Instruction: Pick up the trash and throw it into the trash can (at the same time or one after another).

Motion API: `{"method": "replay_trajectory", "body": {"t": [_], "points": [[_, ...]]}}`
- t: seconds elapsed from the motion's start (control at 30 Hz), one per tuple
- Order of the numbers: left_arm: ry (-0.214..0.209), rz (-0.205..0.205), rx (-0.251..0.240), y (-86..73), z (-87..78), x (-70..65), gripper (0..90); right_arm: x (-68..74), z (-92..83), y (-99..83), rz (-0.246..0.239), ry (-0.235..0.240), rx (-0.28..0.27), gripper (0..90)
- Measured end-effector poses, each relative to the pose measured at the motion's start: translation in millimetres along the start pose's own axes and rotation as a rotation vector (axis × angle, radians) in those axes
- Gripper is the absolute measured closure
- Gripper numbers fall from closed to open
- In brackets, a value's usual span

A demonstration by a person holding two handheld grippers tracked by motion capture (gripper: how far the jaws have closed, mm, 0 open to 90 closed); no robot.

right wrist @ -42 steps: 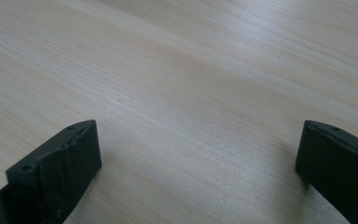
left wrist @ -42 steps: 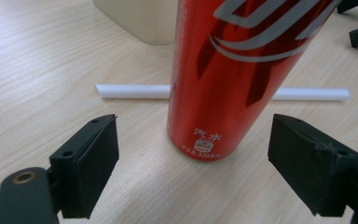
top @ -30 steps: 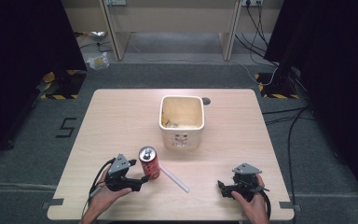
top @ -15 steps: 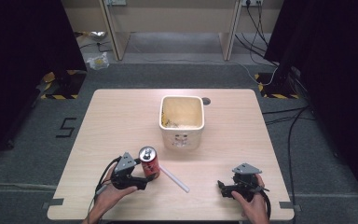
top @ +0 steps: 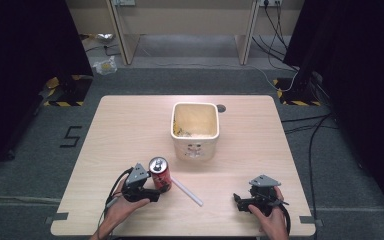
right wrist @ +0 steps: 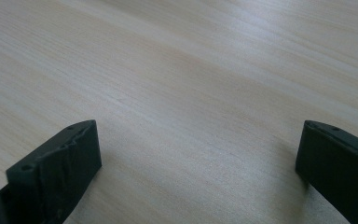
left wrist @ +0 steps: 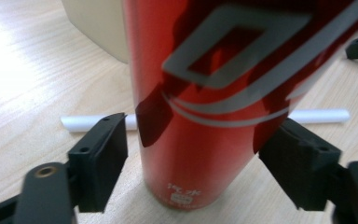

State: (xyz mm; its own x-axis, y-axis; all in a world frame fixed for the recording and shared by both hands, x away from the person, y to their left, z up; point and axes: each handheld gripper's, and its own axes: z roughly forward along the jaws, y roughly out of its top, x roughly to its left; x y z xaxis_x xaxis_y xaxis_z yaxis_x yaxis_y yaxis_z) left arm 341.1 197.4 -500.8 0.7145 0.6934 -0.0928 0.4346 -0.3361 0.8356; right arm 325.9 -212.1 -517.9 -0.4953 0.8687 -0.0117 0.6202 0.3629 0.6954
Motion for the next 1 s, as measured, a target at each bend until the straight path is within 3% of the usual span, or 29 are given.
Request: {"method": "replay_trajectory", "body": {"t": [0.2,0.63,1.0], "points": [[-0.007,0.015,-0.007,0.2,0.9,0.1,33.2,0.0,0.0,0.0,0.000,-0.001,0.000,0.3],[0.002,0.022,-0.030,13.0,-15.5,4.9,34.0,0.0,0.0,0.0,0.001,0.000,0.000,0.3],[0.007,0.024,-0.032,34.1,-23.2,13.6,34.0,0.1,0.0,0.0,0.001,0.000,0.000,0.3]]}}
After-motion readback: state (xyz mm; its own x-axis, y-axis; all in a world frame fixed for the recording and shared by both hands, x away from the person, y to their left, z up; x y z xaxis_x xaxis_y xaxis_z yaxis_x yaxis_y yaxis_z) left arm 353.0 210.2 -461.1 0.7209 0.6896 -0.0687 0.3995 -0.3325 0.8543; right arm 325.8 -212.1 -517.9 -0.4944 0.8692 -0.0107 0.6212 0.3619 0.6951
